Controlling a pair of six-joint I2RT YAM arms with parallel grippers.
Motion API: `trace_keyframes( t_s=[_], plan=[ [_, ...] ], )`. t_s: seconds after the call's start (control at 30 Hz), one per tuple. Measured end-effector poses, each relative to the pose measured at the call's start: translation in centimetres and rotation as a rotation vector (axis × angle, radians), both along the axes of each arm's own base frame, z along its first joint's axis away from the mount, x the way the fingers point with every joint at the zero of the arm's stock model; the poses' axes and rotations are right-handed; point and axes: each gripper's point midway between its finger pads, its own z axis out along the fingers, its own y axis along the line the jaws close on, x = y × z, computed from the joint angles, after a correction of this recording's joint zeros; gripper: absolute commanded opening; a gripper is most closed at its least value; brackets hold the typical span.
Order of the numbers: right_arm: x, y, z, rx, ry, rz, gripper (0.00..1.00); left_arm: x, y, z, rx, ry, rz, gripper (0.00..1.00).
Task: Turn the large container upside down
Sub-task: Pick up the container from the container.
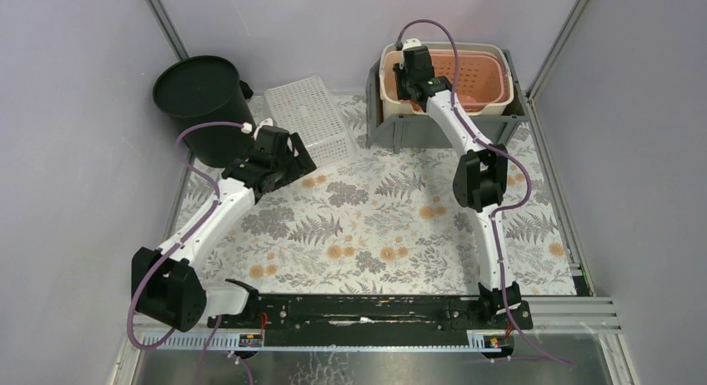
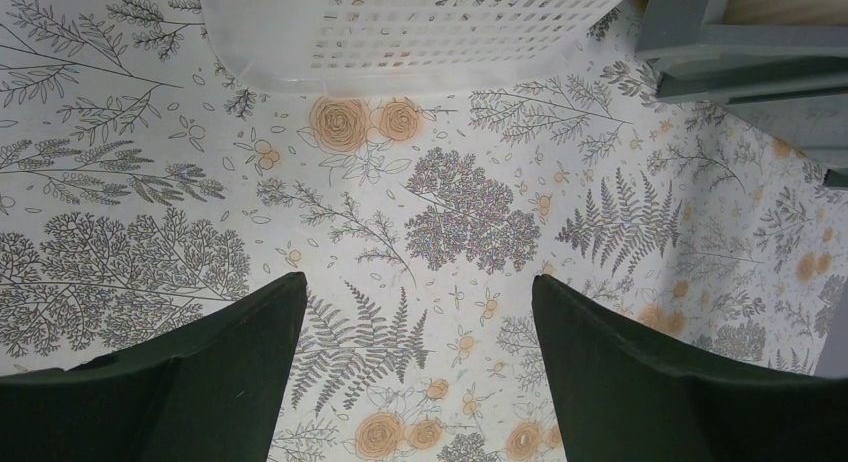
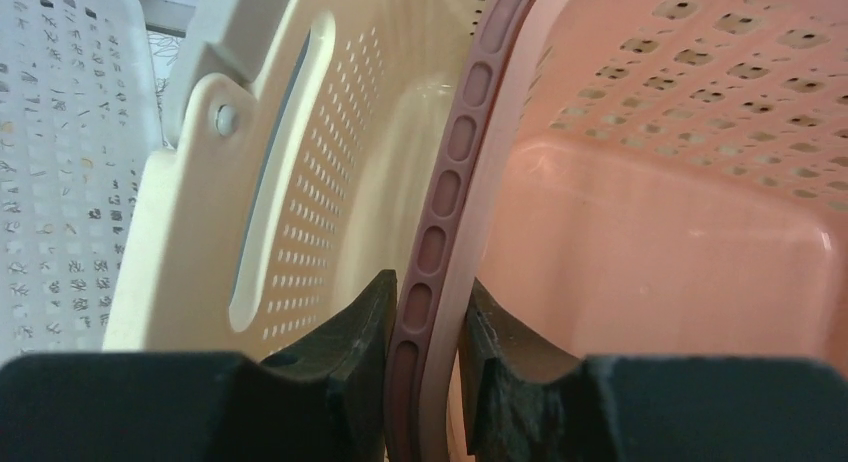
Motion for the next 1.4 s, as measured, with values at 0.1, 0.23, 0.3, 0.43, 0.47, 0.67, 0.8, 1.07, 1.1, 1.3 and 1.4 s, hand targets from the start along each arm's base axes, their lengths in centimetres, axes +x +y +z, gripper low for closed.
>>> trace_keyframes(
  t_s=[0.1,0.23,0.3,0.43,0.47,0.67,0.8,1.07,1.1,1.3,1.4],
  plan=[
    [0.0,-0.4,0.2,-0.022,-0.001,-0.001,0.14,-0.1,0.0,0.3,-0.003,-0.007,-0.001,0.90],
    [-0.1,-0.5,0.7,-0.030,-0.002,0.006,0.11,-0.2,0.1,1.0,-0.010,-0.027,-0.001,0.90],
    [0.0,-0.5,1.2,-0.028,-0.013,0.007,0.10,-0.3,0.1,1.5,-0.015,-0.040,0.000,0.90],
    [0.0,-0.6,2.3,-0.021,-0.031,0.008,0.09,-0.6,0.2,2.1,-0.021,-0.056,0.000,0.90],
    [-0.1,-0.6,2.7,-0.019,-0.036,0.008,0.09,-0.6,0.2,2.2,-0.021,-0.056,-0.001,0.90],
    [-2.0,-0.7,10.9,0.053,-0.142,0.034,0.09,-1.1,0.2,2.9,-0.032,-0.070,-0.007,0.92],
    [-4.6,-0.9,18.4,0.125,-0.247,0.059,0.09,-1.6,0.2,4.1,-0.049,-0.099,-0.014,0.93],
    [-15.5,-1.2,35.2,0.358,-0.501,0.190,0.08,-3.0,0.6,6.1,-0.070,-0.143,-0.023,1.00],
    [-17.1,-1.3,36.6,0.386,-0.521,0.208,0.08,-3.1,0.6,6.2,-0.071,-0.144,-0.025,1.00],
    [-25.3,-0.8,40.4,0.562,-0.536,0.334,0.07,-4.8,0.4,8.3,-0.104,-0.172,-0.059,1.00],
    [-28.0,-0.2,39.5,0.644,-0.472,0.384,0.06,-5.9,0.4,10.1,-0.132,-0.206,-0.079,1.00]
  ],
)
